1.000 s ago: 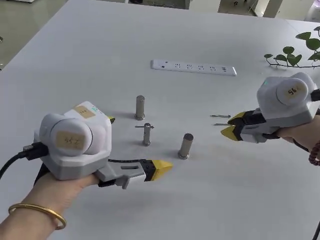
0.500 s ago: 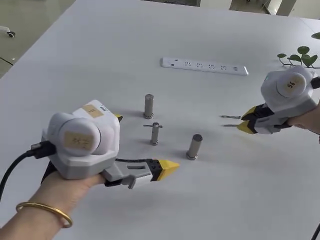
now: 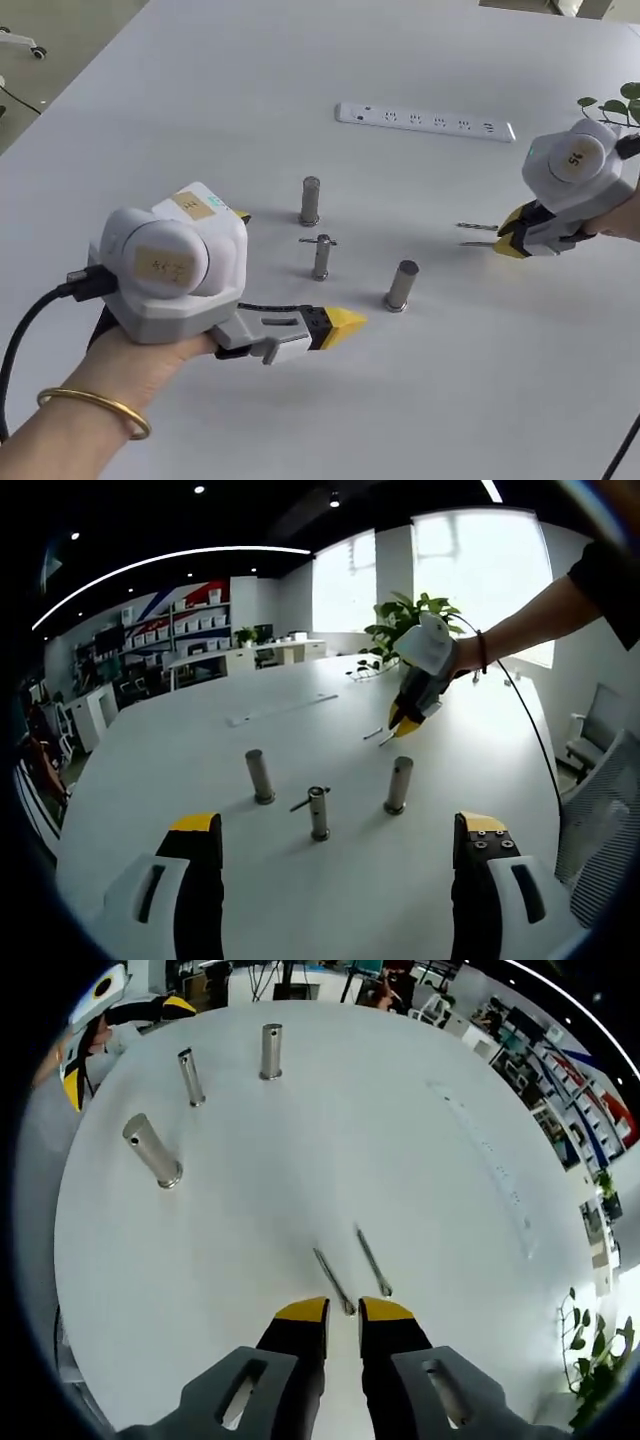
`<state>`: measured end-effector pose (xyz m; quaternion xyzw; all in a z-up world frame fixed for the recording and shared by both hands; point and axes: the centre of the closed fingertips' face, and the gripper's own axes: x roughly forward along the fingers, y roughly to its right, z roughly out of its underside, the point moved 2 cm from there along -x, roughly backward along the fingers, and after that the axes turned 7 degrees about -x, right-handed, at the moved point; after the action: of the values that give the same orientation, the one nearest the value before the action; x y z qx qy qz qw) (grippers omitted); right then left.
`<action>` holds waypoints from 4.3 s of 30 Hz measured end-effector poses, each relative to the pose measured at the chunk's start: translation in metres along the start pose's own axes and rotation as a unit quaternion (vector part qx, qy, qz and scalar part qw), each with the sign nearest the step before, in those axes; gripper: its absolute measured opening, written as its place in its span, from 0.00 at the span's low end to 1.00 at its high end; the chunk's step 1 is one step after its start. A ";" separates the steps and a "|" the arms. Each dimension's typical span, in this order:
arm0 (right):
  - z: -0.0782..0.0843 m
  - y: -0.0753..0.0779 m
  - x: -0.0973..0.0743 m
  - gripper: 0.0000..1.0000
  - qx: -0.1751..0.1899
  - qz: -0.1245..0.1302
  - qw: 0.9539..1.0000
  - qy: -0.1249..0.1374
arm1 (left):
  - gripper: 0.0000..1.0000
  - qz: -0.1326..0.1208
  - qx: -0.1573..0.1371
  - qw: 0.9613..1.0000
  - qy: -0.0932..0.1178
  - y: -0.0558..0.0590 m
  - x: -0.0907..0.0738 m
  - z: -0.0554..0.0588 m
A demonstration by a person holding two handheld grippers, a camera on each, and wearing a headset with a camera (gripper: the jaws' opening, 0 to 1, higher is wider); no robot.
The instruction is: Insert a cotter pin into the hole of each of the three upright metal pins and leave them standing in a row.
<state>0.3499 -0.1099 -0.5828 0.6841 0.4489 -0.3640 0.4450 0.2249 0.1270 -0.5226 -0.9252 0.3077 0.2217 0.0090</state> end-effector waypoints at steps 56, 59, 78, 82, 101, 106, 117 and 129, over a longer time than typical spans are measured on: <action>-0.011 -0.013 -0.011 0.00 -0.113 -0.032 0.993 -0.004 | 0.82 -0.008 0.006 1.000 -0.009 0.002 -0.005 0.002; -0.021 -0.015 -0.021 0.00 -0.117 -0.019 0.993 0.013 | 0.80 -0.003 0.004 1.000 -0.007 0.005 -0.006 -0.001; -0.092 -0.062 -0.067 0.00 -0.202 0.015 0.973 0.115 | 0.57 0.028 -0.035 0.999 0.019 0.028 -0.004 -0.028; -0.102 -0.067 -0.071 0.00 -0.219 0.019 0.967 0.132 | 0.53 0.042 -0.045 0.998 0.018 0.037 -0.002 -0.032; -0.131 -0.103 -0.087 0.00 -0.274 0.035 0.945 0.176 | 0.30 0.080 -0.133 0.988 0.000 0.065 0.012 -0.029; -0.137 -0.111 -0.091 0.00 -0.285 0.036 0.939 0.188 | 0.25 0.087 -0.159 0.983 0.006 0.064 0.013 -0.033; -0.140 -0.123 -0.093 0.00 -0.304 0.035 0.933 0.192 | 0.12 0.109 -0.215 0.970 0.022 0.069 0.010 -0.038; -0.146 -0.131 -0.095 0.00 -0.323 0.037 0.926 0.192 | 0.01 0.121 -0.253 0.959 0.029 0.069 0.006 -0.039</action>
<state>0.2102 0.0253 -0.4849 0.5764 0.5936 -0.0444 0.5599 0.2056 0.0613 -0.4815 -0.8591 0.3514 0.2646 -0.2618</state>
